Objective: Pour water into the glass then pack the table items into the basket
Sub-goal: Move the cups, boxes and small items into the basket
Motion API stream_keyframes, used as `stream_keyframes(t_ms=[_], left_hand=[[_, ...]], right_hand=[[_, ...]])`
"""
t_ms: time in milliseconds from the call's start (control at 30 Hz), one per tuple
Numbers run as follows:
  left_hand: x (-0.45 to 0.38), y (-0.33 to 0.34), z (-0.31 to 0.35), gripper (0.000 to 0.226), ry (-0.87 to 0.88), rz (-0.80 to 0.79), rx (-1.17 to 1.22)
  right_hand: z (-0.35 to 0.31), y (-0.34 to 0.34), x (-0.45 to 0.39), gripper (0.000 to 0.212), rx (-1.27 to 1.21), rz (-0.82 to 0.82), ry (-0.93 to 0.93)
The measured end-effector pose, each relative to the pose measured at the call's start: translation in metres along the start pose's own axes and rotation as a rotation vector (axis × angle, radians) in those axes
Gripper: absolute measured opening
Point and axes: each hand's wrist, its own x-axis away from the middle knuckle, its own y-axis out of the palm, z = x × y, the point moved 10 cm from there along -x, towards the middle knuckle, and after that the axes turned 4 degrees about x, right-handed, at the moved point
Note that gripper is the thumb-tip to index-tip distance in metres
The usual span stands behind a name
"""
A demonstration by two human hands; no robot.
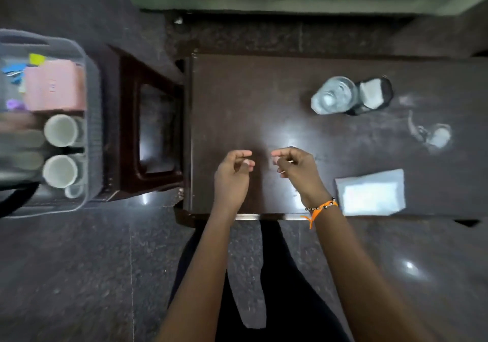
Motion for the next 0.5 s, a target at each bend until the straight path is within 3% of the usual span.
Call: stream_keyframes(t_ms=[67, 200, 233, 267, 367, 500], left_hand=[[0.004, 0.045, -0.002, 0.023, 0.007, -0.080, -0.073], [-0.001, 0.059, -0.010, 0.021, 0.005, -0.149, -0.156], [0.024, 0.153, -0.022, 0.021, -0.022, -0.295, -0.274], [0.027, 0.171, -0.026, 0.020, -0.040, -0.320, -0.310], [0.019, 0.171, -0.027, 0.021, -0.032, -0.312, -0.306], [0.024, 0.201, -0.040, 0.022, -0.061, -0.366, -0.390]], right_hand=[[0.033, -0.040, 0.000, 0.021, -0.056, 0.086, 0.072], [0.057, -0.057, -0.004, 0.021, -0.223, 0.206, 0.130], [0.125, -0.137, 0.008, 0.021, -0.327, 0.377, 0.242], [0.145, -0.158, 0.009, 0.020, -0.363, 0.484, 0.279], [0.183, -0.169, 0.018, 0.019, -0.447, 0.701, 0.410], [0.241, -0.189, 0.038, 0.044, -0.501, 0.897, 0.628]])
